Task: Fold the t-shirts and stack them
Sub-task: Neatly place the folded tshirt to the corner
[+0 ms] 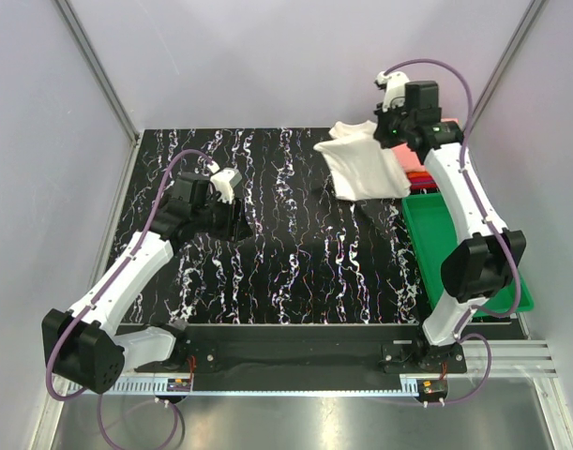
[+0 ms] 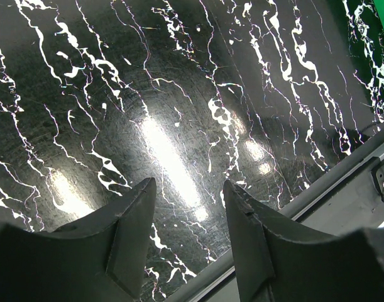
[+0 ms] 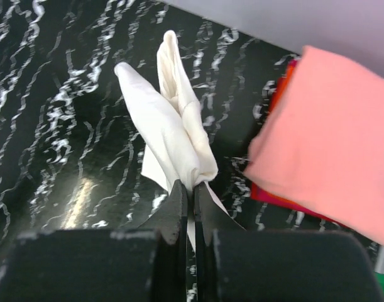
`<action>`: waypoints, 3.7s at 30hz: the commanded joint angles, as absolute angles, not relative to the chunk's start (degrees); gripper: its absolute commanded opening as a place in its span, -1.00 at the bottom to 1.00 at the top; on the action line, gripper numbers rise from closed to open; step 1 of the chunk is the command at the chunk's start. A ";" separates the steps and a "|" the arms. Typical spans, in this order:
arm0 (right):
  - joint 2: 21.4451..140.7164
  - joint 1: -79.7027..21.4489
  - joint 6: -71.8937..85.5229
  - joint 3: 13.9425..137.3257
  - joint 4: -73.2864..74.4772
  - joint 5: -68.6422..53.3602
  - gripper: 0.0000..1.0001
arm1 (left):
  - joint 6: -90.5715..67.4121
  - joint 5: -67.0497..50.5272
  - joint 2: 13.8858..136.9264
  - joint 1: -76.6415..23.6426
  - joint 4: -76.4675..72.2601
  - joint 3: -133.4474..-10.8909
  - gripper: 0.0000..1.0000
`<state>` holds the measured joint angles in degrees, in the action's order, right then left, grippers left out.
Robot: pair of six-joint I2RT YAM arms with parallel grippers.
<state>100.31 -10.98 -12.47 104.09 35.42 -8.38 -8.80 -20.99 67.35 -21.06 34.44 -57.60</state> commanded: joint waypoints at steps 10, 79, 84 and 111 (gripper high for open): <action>97.65 -2.29 -16.09 113.02 38.67 -8.34 -1.00 | -8.00 -22.15 68.20 -20.92 32.87 -57.30 0.05; 133.44 19.00 4.38 141.09 23.73 -12.23 -0.41 | -8.17 -26.81 73.65 -20.48 32.43 -58.18 0.11; 121.48 14.77 9.31 123.59 23.47 -9.06 -0.65 | -8.26 -27.95 72.34 -20.48 32.34 -58.18 0.12; 132.37 21.88 10.89 128.58 34.70 5.17 -0.67 | -7.91 -23.65 69.43 -20.57 32.43 -57.66 0.16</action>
<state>135.68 21.89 8.62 122.89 30.85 -0.71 -8.80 -25.26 71.05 -20.78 34.28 -57.49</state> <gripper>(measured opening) 0.155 0.577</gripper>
